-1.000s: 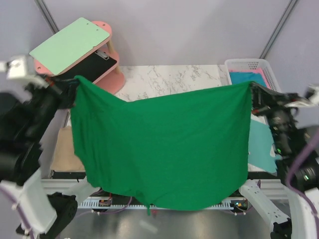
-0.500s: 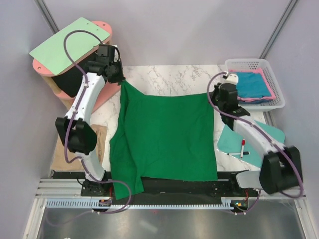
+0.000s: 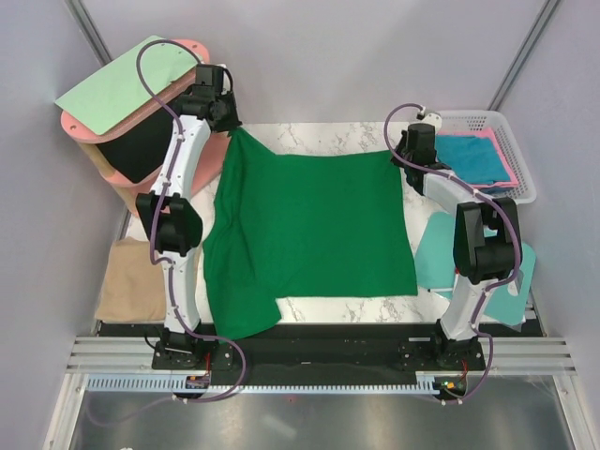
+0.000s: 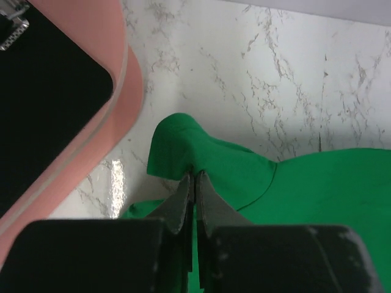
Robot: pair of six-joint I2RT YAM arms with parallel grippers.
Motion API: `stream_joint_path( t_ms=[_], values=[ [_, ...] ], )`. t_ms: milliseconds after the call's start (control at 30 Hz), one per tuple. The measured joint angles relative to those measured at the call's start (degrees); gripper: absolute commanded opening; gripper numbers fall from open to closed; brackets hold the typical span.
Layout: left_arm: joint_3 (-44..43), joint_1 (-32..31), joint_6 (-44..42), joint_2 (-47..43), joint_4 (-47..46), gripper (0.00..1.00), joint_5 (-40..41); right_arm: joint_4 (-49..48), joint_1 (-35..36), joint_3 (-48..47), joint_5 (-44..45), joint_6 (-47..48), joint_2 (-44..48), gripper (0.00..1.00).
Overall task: Fold and stack the t-shirts
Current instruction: Fold the flattened tshirt in 1/3 of the way
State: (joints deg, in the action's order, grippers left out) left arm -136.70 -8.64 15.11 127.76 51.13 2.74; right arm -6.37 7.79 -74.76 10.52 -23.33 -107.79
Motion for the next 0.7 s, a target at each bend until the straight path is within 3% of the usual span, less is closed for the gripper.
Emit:
stream_joint_path(
  t_ms=[167, 467, 700],
  values=[
    [0.85, 0.7, -0.35, -1.29, -0.46, 0.02, -2.21, -1.11, -0.07, -0.94, -0.35, 0.0, 0.2, 0.0],
    [21.57, 1.7, -0.46, -9.92, -1.57, 0.02, -2.75, 0.81, -0.11, 4.74, -2.93, -0.48, 2.27, 0.0],
    [29.86, 1.84, -0.46, -14.32, -2.03, 0.02, -1.05, 3.89, -0.15, 9.92, -4.28, -0.92, 4.9, 0.0]
  ],
)
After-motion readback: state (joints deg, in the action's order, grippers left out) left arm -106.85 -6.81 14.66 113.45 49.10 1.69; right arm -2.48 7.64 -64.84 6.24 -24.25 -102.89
